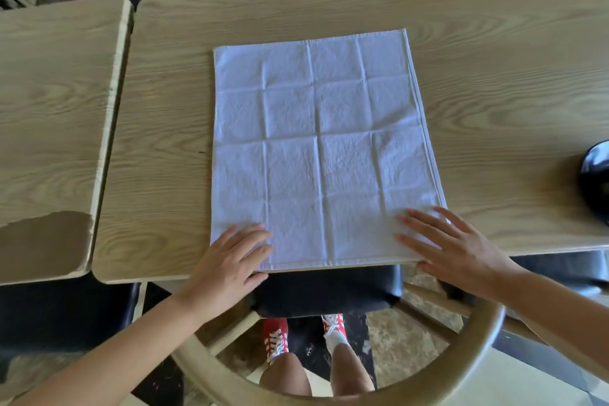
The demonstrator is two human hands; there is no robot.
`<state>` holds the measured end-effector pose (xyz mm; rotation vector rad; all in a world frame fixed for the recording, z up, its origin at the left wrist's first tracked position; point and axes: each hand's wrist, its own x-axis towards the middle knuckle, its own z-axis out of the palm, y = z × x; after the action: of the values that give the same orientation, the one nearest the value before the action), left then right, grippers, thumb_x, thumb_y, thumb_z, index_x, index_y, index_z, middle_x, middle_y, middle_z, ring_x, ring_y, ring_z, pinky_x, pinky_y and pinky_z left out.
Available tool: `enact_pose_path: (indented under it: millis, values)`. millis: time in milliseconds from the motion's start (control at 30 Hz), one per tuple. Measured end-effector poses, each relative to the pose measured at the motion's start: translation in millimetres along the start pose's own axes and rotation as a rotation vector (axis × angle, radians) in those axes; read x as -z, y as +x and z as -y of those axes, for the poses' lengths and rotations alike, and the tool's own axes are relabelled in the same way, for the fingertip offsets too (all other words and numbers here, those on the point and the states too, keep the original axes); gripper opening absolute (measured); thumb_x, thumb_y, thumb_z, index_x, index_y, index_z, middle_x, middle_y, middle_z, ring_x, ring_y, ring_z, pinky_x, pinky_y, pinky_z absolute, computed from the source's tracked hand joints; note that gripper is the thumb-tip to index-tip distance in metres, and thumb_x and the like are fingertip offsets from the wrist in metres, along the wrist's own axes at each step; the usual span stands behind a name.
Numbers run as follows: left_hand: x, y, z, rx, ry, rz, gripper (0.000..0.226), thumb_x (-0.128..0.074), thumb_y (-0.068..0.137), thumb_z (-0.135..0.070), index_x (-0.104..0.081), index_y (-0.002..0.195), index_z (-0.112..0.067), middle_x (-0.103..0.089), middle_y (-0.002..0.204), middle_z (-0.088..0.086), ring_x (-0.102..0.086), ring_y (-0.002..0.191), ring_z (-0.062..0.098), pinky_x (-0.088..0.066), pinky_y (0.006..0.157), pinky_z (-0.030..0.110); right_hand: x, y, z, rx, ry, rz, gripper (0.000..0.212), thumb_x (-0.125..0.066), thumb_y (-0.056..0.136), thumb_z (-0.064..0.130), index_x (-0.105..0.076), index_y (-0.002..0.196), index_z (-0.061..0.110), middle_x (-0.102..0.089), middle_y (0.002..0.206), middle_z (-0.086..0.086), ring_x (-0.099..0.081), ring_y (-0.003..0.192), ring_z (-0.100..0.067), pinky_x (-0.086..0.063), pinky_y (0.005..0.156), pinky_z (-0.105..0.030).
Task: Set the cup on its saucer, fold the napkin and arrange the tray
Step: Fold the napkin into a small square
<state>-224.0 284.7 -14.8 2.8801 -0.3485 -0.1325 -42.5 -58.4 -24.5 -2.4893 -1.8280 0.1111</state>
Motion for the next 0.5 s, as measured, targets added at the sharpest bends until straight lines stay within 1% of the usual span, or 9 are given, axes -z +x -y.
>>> enact_pose_path:
  millis: [33, 100, 233, 267, 333, 367, 433, 467, 500]
  values:
    - [1, 0, -1, -0.005, -0.016, -0.005, 0.028, -0.08, 0.068, -0.021, -0.067, 0.09, -0.01, -0.067, 0.107, 0.007, -0.061, 0.11, 0.023, -0.051, 0.092, 0.041, 1, -1, 0, 0.007, 0.015, -0.046, 0.037, -0.062, 0.08, 0.028, -0.066, 0.113, 0.01, -0.058, 0.129, -0.014, -0.051, 0.123, -0.028, -0.034, 0.105, -0.047]
    - [0, -2, -3, -0.019, -0.048, -0.047, 0.011, -0.065, 0.08, -0.02, -0.067, 0.085, -0.011, -0.068, 0.105, 0.006, -0.061, 0.109, 0.021, -0.051, 0.092, 0.036, 2, -4, 6, -0.011, 0.059, -0.094, 0.029, -0.054, 0.084, 0.025, -0.071, 0.098, 0.007, -0.064, 0.122, -0.014, -0.057, 0.117, -0.028, -0.046, 0.098, -0.048]
    - [1, -13, -6, 0.074, -0.173, -0.053, 0.051, -0.032, 0.097, -0.036, -0.07, 0.077, -0.009, -0.071, 0.104, 0.004, -0.062, 0.109, 0.015, -0.049, 0.095, 0.029, 3, -9, 18, -0.07, 0.182, -0.152, 0.017, -0.055, 0.083, 0.013, -0.071, 0.084, 0.008, -0.067, 0.116, -0.01, -0.06, 0.114, -0.023, -0.051, 0.093, -0.046]
    - [3, -14, -6, 0.104, -0.196, -0.04, 0.054, -0.03, 0.097, -0.038, -0.071, 0.079, -0.008, -0.071, 0.104, 0.005, -0.063, 0.108, 0.015, -0.049, 0.094, 0.028, 5, -8, 19, -0.105, 0.228, -0.155, 0.017, -0.054, 0.083, 0.012, -0.071, 0.082, 0.008, -0.068, 0.115, -0.008, -0.06, 0.113, -0.021, -0.052, 0.091, -0.044]
    - [8, -14, -3, 0.212, -0.295, -0.016, 0.04, -0.041, 0.093, -0.034, -0.07, 0.083, -0.007, -0.071, 0.105, 0.006, -0.065, 0.104, 0.016, -0.052, 0.091, 0.029, 13, -3, 20, -0.267, 0.322, -0.153, 0.016, -0.055, 0.085, 0.013, -0.071, 0.087, 0.011, -0.072, 0.107, -0.004, -0.067, 0.101, -0.019, -0.059, 0.076, -0.041]
    - [12, -12, -1, 0.28, -0.354, 0.0, 0.029, -0.047, 0.091, -0.029, -0.068, 0.084, -0.01, -0.072, 0.103, 0.005, -0.067, 0.099, 0.017, -0.056, 0.086, 0.032, 17, 1, 21, -0.392, 0.377, -0.128, 0.015, -0.058, 0.086, 0.012, -0.071, 0.094, 0.014, -0.074, 0.103, -0.004, -0.07, 0.093, -0.021, -0.06, 0.068, -0.041]
    - [24, -5, 4, 0.403, -0.479, 0.097, 0.015, -0.052, 0.09, -0.027, -0.062, 0.081, -0.02, -0.072, 0.088, -0.005, -0.067, 0.077, 0.009, -0.056, 0.067, 0.034, 29, 10, 21, -0.565, 0.474, 0.037, 0.016, -0.058, 0.089, 0.016, -0.068, 0.102, 0.021, -0.074, 0.096, -0.007, -0.07, 0.083, -0.027, -0.058, 0.067, -0.043]
    - [32, -1, 6, 0.439, -0.526, 0.176, 0.016, -0.053, 0.091, -0.028, -0.06, 0.077, -0.024, -0.067, 0.074, -0.012, -0.061, 0.064, 0.002, -0.051, 0.059, 0.029, 35, 14, 18, -0.564, 0.508, 0.152, 0.014, -0.056, 0.091, 0.019, -0.067, 0.099, 0.024, -0.074, 0.092, -0.006, -0.07, 0.08, -0.025, -0.056, 0.07, -0.041]
    - [40, 3, 9, 0.451, -0.556, 0.265, 0.019, -0.053, 0.091, -0.029, -0.058, 0.073, -0.025, -0.06, 0.062, -0.013, -0.052, 0.054, 0.002, -0.041, 0.053, 0.024, 42, 17, 14, -0.526, 0.537, 0.249, 0.014, -0.055, 0.091, 0.021, -0.066, 0.09, 0.03, -0.074, 0.086, -0.001, -0.068, 0.075, -0.017, -0.054, 0.069, -0.032]
